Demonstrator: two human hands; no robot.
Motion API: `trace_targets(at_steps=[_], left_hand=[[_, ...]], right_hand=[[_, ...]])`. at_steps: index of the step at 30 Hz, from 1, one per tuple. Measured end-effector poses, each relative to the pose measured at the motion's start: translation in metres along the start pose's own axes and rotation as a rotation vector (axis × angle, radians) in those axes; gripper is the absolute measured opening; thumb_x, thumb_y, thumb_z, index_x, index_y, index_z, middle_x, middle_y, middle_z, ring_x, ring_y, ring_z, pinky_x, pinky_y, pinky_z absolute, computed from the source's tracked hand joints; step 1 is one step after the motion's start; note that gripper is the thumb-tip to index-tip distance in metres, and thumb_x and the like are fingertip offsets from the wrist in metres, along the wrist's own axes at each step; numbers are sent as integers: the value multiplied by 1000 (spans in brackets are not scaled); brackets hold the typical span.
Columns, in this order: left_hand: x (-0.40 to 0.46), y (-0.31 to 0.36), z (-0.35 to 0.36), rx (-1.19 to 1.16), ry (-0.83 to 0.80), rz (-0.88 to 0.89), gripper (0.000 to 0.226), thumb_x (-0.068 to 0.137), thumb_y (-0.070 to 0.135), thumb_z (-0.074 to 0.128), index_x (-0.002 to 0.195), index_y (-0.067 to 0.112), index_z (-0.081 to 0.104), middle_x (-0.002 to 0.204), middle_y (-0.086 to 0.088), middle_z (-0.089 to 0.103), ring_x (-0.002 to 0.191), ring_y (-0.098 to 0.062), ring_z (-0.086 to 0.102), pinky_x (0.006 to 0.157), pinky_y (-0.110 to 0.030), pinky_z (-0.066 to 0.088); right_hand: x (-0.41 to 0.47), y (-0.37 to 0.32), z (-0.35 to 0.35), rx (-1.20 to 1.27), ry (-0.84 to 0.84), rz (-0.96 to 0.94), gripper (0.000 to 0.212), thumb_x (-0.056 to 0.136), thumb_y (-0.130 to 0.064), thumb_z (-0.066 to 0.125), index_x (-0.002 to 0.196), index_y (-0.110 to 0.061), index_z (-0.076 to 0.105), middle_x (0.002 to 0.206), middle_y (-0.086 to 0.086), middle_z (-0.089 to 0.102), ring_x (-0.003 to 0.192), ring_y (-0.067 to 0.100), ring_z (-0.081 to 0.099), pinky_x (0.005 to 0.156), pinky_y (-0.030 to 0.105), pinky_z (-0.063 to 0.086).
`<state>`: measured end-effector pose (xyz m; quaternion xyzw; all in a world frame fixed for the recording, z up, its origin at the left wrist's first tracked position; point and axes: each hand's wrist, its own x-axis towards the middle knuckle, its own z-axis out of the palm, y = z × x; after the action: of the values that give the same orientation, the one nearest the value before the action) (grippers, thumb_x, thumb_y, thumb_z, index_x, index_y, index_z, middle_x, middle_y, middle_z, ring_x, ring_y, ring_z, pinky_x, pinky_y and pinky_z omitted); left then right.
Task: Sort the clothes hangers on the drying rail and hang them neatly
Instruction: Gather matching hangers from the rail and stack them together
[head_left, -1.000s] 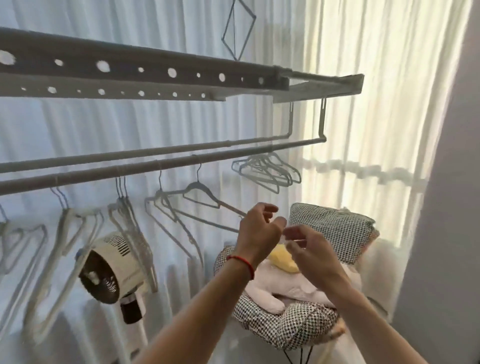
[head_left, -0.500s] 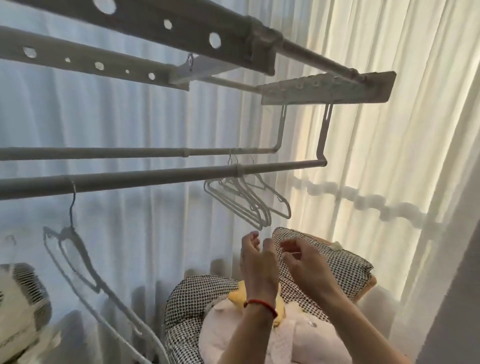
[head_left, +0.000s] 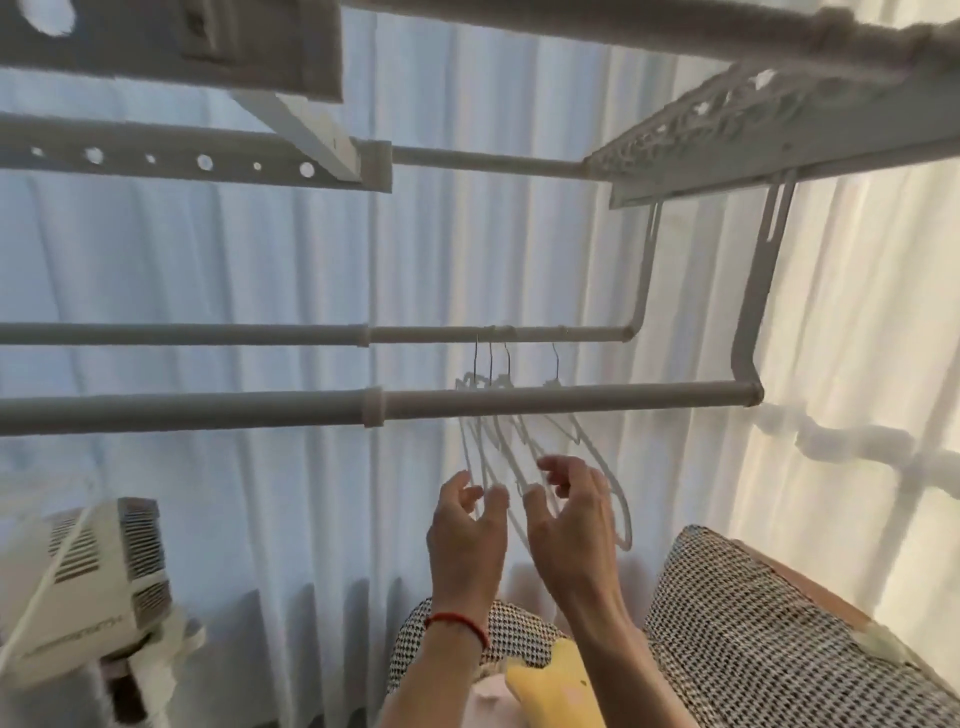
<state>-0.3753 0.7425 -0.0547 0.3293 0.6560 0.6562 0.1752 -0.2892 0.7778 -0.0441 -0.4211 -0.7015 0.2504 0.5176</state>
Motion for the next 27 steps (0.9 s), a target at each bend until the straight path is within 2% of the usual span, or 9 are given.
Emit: trace_targets(at_steps=[4,7,9,11,14,17,21,24,27], left_hand=[[19,-1,19,86,28,-64,54,98,34,60,146,16,44,127,0,64,107,-14,63,82,-18,46],[27,-10,20,165,-2,-67,35,100,29,56,131,14,59,102,3,66,85,-6,63,72,-16,51],[30,-15,19,113,-64,-81,23,101,28,52,104,14,70,87,0,69,79,-14,65,73,-26,57],[29,-15,18,107,-79,-84,27,101,30,49,92,17,72,72,3,63,70,-12,59,65,-27,54],[26,-11,16,180,49,40,25,101,30,49,92,21,70,68,12,63,66,-6,59,57,-15,45],[28,-1,7,194,143,110,24,100,28,50,86,19,67,59,9,59,55,1,56,45,-11,39],[35,13,-4,198,141,105,27,98,30,51,82,13,66,55,6,54,49,-5,50,50,-22,41],[34,17,-9,160,149,102,30,95,31,52,81,9,66,51,6,51,49,-8,46,52,-30,41],[31,14,-14,163,169,100,30,93,31,53,78,7,64,51,5,51,50,-12,45,52,-33,40]], right_hand=[[24,22,11,-19,-150,59,47,98,-30,61,141,-24,46,142,1,44,132,20,43,108,43,44],[28,36,21,160,-304,202,55,100,-31,60,149,-22,38,147,7,48,126,20,54,95,31,48],[30,43,26,224,-320,250,56,100,-32,60,150,-20,39,140,5,54,112,12,60,81,17,45],[31,45,29,301,-342,297,52,100,-32,60,147,-20,43,114,-4,65,89,-1,64,65,9,44],[33,47,31,393,-364,282,48,96,-36,64,140,-21,53,78,-13,64,68,0,61,62,14,44],[36,42,33,427,-298,210,33,93,-24,62,126,-22,63,52,-14,50,48,0,44,47,15,40],[45,29,31,361,-250,138,20,95,-22,53,112,-22,64,53,-17,57,44,2,45,42,17,37],[63,19,31,249,-262,57,4,97,-21,51,94,-20,54,52,-11,55,45,0,47,41,15,33],[87,17,34,143,-292,26,10,97,-19,50,87,-17,51,62,-6,54,48,5,47,39,15,32]])
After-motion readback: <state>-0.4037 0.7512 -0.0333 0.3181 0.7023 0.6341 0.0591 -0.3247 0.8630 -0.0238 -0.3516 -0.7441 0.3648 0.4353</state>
